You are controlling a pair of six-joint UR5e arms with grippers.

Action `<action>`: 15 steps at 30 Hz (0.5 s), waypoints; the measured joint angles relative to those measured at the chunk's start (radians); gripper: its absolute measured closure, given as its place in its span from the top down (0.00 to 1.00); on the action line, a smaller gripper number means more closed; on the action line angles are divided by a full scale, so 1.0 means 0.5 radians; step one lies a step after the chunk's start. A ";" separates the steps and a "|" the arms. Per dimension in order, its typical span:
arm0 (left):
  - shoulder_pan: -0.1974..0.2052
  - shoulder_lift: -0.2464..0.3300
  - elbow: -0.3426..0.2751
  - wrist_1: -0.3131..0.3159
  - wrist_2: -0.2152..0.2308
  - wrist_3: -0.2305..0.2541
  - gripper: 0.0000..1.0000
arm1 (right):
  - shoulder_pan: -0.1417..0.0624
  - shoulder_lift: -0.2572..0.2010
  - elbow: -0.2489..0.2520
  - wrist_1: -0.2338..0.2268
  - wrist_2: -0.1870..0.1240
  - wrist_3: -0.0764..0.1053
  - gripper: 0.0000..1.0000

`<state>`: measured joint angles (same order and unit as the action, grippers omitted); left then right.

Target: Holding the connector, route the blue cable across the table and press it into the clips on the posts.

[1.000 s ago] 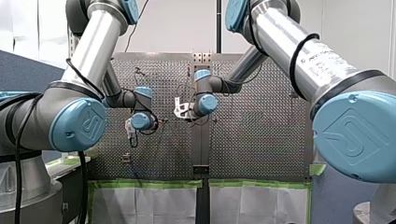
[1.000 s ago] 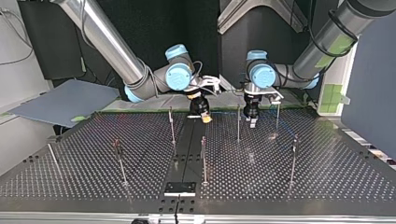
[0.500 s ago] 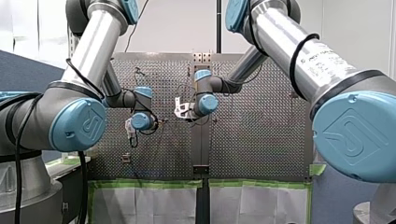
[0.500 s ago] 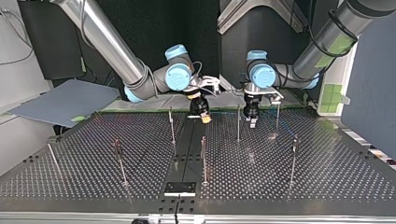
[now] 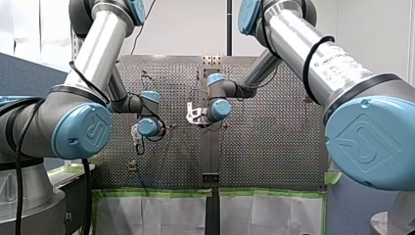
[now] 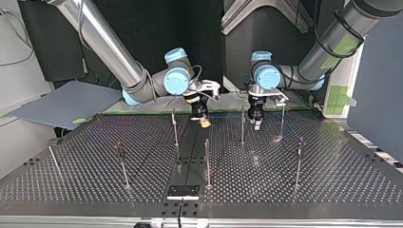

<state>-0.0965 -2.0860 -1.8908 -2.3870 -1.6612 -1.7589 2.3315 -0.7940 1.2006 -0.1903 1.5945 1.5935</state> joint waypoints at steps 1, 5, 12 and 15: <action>0.000 0.000 0.000 0.000 0.000 0.000 1.00 | -0.001 0.000 0.000 0.000 0.000 0.000 0.00; 0.000 0.000 0.000 0.000 0.000 0.000 1.00 | -0.002 0.000 0.000 0.000 0.000 0.000 0.00; 0.000 0.000 0.000 0.000 0.000 0.000 1.00 | -0.054 0.001 0.002 -0.016 0.013 -0.001 0.00; 0.000 0.000 0.000 0.000 0.000 0.000 1.00 | -0.074 0.003 0.003 -0.022 0.018 -0.002 0.00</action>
